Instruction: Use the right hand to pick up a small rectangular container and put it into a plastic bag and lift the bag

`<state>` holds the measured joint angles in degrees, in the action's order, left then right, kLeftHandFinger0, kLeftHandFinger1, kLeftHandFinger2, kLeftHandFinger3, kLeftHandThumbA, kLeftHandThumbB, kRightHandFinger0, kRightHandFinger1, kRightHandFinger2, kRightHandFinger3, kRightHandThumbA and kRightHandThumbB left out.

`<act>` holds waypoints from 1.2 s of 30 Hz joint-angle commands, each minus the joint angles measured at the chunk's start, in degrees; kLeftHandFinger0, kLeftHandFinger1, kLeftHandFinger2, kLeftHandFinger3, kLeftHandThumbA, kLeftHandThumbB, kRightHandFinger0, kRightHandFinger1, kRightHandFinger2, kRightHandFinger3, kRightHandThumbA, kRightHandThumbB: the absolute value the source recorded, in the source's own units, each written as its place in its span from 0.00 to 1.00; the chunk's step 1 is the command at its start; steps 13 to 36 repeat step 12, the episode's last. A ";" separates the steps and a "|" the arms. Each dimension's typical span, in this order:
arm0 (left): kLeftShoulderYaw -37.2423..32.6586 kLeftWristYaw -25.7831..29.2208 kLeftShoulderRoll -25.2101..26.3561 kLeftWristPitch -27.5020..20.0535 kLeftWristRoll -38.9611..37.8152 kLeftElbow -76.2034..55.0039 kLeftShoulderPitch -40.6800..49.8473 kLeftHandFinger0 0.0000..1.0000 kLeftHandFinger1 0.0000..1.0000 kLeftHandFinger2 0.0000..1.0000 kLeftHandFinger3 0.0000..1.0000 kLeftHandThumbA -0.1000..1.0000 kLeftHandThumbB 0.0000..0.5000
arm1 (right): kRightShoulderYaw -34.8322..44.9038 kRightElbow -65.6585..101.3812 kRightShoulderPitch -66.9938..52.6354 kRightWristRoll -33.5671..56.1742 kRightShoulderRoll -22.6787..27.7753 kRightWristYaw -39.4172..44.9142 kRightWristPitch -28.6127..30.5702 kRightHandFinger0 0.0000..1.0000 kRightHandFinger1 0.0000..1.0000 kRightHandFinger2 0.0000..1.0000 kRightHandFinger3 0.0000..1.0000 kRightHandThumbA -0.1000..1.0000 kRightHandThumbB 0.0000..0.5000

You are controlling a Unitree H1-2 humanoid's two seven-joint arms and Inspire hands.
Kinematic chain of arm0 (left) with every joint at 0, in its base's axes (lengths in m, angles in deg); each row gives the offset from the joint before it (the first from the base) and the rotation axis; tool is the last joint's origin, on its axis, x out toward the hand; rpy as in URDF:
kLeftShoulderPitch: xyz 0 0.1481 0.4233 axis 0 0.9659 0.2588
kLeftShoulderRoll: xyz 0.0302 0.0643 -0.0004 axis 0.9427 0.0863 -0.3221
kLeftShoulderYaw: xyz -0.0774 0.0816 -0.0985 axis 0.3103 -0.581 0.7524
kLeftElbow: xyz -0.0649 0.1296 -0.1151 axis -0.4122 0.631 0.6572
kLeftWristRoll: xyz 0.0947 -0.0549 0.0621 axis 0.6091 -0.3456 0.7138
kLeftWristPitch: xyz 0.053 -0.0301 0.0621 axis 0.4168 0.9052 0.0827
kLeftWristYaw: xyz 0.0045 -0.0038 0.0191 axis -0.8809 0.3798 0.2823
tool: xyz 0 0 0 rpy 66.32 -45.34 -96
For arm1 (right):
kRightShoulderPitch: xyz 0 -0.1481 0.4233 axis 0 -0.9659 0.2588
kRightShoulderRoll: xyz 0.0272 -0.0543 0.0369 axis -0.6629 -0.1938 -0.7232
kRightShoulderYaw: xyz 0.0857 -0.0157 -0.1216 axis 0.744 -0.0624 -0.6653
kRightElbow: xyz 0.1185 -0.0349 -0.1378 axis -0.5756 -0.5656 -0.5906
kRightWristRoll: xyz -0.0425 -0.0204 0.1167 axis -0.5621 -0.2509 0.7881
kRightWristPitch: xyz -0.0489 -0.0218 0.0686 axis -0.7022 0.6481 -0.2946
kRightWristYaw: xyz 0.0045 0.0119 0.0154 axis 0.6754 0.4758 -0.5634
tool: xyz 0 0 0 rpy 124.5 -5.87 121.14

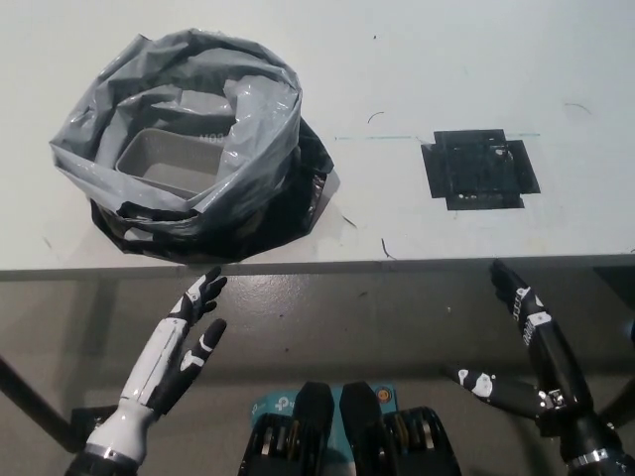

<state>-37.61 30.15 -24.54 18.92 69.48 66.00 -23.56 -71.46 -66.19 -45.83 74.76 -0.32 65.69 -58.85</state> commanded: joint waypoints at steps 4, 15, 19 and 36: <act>0.13 -0.59 0.95 -2.73 -0.02 -2.10 -0.47 1.00 1.00 1.00 1.00 0.93 0.38 | -0.22 -0.24 1.20 -1.31 -0.62 -0.14 6.55 1.00 1.00 1.00 1.00 0.95 0.60; 0.20 -0.39 1.01 -2.67 0.27 -1.88 -0.65 1.00 1.00 1.00 1.00 0.94 0.41 | -0.40 -0.13 1.39 -1.05 -0.57 0.46 6.69 1.00 1.00 1.00 1.00 0.90 0.55; 0.20 -0.39 1.01 -2.67 0.27 -1.88 -0.65 1.00 1.00 1.00 1.00 0.94 0.41 | -0.40 -0.13 1.39 -1.05 -0.57 0.46 6.69 1.00 1.00 1.00 1.00 0.90 0.55; 0.20 -0.39 1.01 -2.67 0.27 -1.88 -0.65 1.00 1.00 1.00 1.00 0.94 0.41 | -0.40 -0.13 1.39 -1.05 -0.57 0.46 6.69 1.00 1.00 1.00 1.00 0.90 0.55</act>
